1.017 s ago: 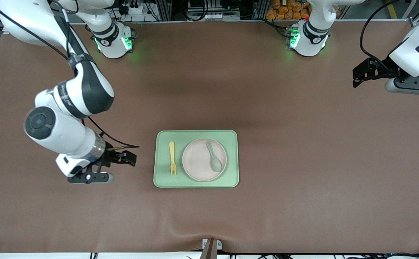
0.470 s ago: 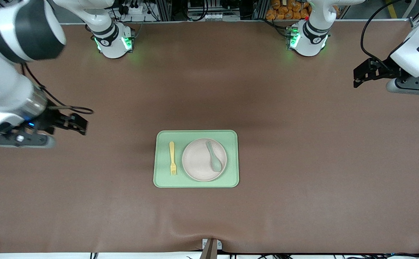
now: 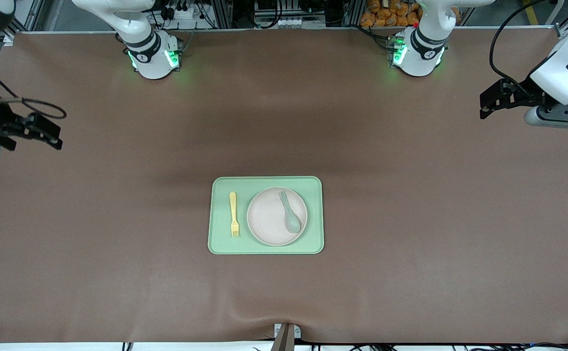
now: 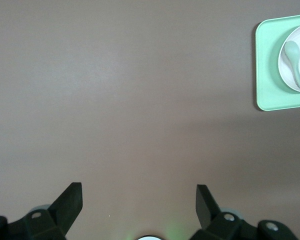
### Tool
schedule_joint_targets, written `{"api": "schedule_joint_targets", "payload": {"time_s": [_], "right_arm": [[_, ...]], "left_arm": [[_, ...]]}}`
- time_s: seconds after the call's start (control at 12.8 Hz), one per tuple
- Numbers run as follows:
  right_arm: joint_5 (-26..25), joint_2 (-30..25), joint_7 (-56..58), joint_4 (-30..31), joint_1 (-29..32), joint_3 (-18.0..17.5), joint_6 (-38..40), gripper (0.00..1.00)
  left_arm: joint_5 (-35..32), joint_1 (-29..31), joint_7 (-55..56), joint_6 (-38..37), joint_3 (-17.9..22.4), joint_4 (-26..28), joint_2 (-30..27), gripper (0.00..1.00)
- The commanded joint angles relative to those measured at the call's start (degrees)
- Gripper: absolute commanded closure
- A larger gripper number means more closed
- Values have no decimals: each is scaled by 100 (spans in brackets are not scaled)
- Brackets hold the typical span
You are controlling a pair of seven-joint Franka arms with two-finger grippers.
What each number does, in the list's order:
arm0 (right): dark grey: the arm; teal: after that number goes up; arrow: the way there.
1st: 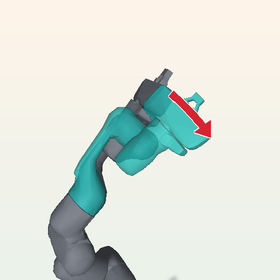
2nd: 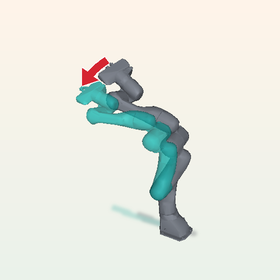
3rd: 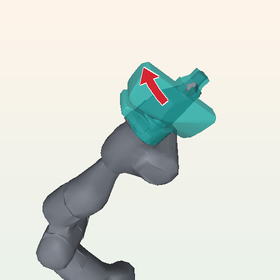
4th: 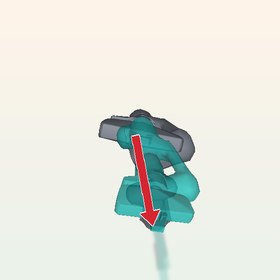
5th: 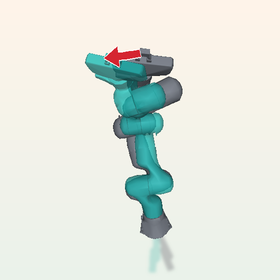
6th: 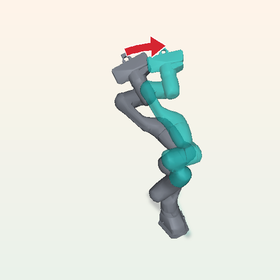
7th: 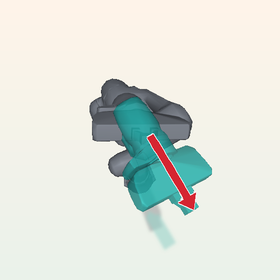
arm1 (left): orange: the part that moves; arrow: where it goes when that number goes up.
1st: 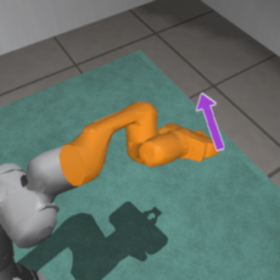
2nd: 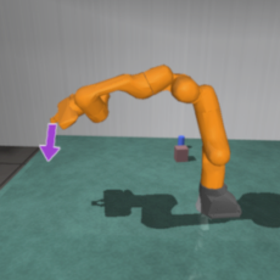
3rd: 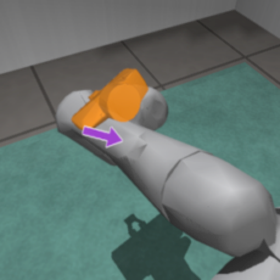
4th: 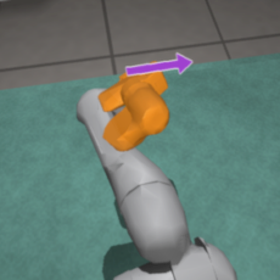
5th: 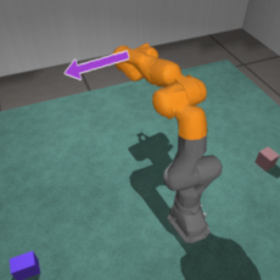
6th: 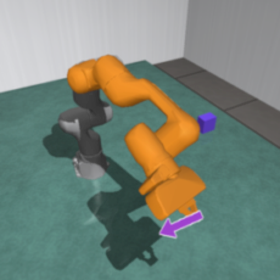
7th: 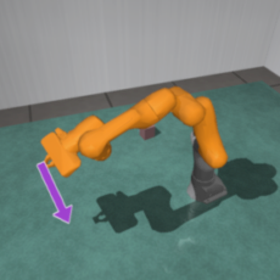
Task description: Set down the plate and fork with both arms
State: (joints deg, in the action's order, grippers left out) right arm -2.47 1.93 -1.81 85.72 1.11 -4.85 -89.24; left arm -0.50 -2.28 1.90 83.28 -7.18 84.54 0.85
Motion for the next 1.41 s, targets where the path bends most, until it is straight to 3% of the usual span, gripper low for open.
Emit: {"api": "schedule_joint_targets", "payload": {"time_s": [0.0,0.08,0.39,0.86,1.33], "right_arm": [[80,-790,102,1104,-15,97,-462,0],[80,-739,102,1079,-32,159,-506,0],[-8,43,102,-132,-24,168,-200,0],[-17,158,312,-257,-15,186,-199,0],[-8,158,339,-248,-41,467,-252,0]], "left_arm": [[-12,-18,39,30,-20,-25,-24,0],[-12,-19,39,30,-20,-25,-24,0],[-12,-19,39,30,-20,-25,-24,0],[41,-1,39,30,-20,-25,-15,0],[41,34,39,30,-12,-25,-15,0]]}}
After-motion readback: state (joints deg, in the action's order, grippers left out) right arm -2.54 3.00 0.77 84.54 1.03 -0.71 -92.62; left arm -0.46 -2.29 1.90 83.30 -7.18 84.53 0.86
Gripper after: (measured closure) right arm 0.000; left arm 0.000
